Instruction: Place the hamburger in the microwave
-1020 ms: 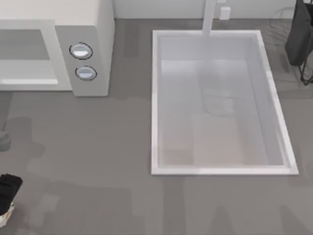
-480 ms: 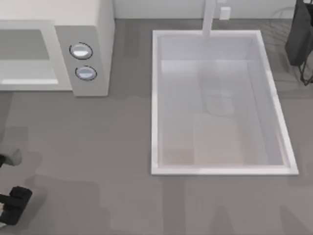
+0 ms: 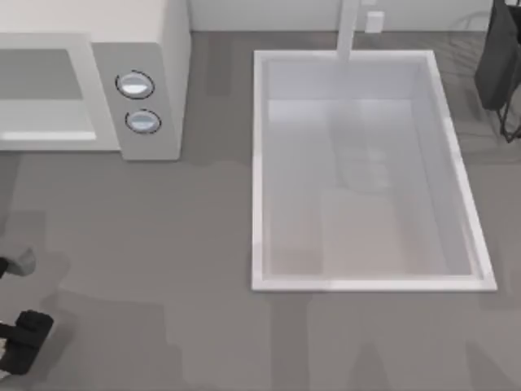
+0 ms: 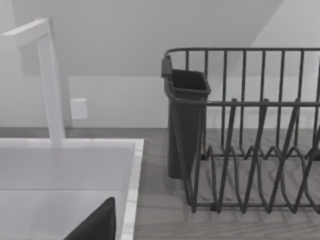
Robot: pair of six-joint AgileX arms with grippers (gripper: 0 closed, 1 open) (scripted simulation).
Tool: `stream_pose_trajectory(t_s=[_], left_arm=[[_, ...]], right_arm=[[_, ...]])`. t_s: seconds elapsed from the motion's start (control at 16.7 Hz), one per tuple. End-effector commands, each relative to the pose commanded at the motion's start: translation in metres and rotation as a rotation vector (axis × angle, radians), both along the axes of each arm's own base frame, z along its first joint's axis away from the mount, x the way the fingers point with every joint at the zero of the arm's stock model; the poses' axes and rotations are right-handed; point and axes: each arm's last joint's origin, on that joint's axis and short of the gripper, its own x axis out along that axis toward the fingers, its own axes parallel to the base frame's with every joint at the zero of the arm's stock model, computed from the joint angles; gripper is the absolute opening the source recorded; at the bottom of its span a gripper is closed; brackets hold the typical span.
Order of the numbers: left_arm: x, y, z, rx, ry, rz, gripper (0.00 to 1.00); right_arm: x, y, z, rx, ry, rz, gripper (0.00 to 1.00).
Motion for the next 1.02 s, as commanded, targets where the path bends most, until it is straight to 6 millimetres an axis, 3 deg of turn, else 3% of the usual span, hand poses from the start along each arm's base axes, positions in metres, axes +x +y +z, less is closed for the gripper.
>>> stream_pose_trajectory(t_s=[0.6, 1.02], left_arm=[[0.0000, 0.0000, 0.0000, 0.000, 0.000, 0.000, 0.02], [0.0000, 0.0000, 0.0000, 0.000, 0.000, 0.000, 0.00]], right_arm=[[0.0000, 0.0000, 0.0000, 0.000, 0.000, 0.000, 1.00], [0.0000, 0.0000, 0.0000, 0.000, 0.000, 0.000, 1.00]])
